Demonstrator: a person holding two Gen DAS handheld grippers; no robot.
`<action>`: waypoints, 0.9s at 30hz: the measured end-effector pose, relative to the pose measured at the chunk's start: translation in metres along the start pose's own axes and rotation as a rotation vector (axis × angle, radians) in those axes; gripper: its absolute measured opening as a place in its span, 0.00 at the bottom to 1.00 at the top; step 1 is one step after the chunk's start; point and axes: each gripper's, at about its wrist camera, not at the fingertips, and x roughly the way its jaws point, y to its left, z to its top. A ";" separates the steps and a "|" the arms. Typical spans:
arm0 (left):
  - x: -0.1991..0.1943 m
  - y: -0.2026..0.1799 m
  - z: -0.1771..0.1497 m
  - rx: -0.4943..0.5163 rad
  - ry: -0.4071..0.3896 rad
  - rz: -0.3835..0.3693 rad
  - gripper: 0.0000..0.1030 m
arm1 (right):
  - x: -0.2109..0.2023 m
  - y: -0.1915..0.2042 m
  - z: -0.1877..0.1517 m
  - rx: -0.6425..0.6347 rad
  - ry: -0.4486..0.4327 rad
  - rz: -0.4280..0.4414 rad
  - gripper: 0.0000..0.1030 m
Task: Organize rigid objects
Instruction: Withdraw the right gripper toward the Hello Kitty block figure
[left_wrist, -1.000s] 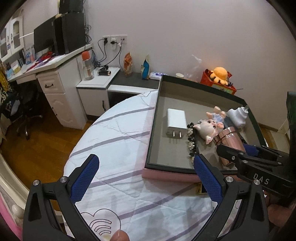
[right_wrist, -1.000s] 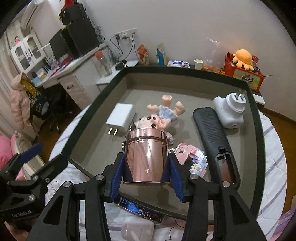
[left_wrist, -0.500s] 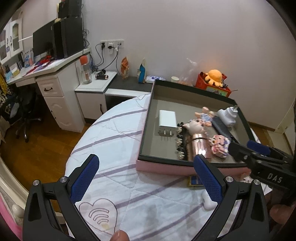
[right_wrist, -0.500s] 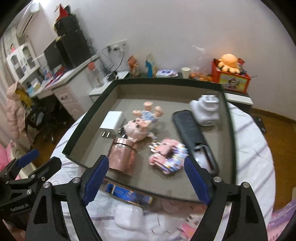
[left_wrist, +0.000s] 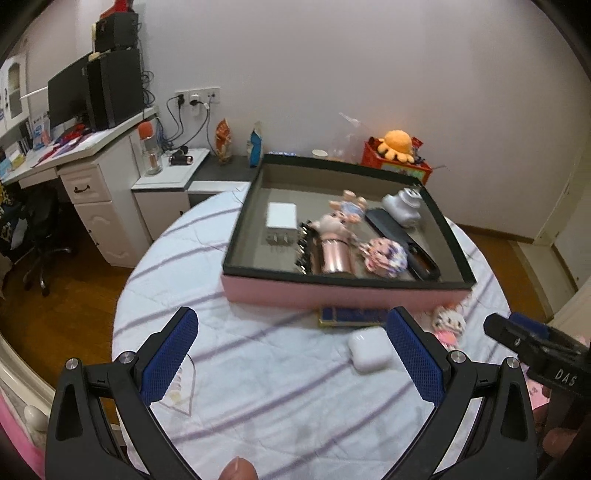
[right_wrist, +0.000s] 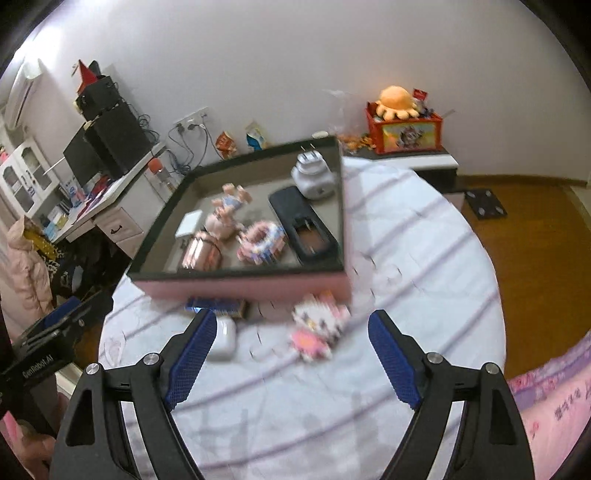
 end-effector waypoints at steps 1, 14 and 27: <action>-0.002 -0.004 -0.004 0.007 0.005 -0.004 1.00 | -0.002 -0.003 -0.003 0.006 0.003 0.001 0.83; -0.004 -0.028 -0.029 0.041 0.050 -0.022 1.00 | -0.019 -0.018 -0.022 0.047 -0.010 0.008 0.83; 0.075 -0.057 -0.035 0.028 0.155 -0.020 1.00 | -0.003 -0.038 -0.022 0.081 0.020 -0.010 0.83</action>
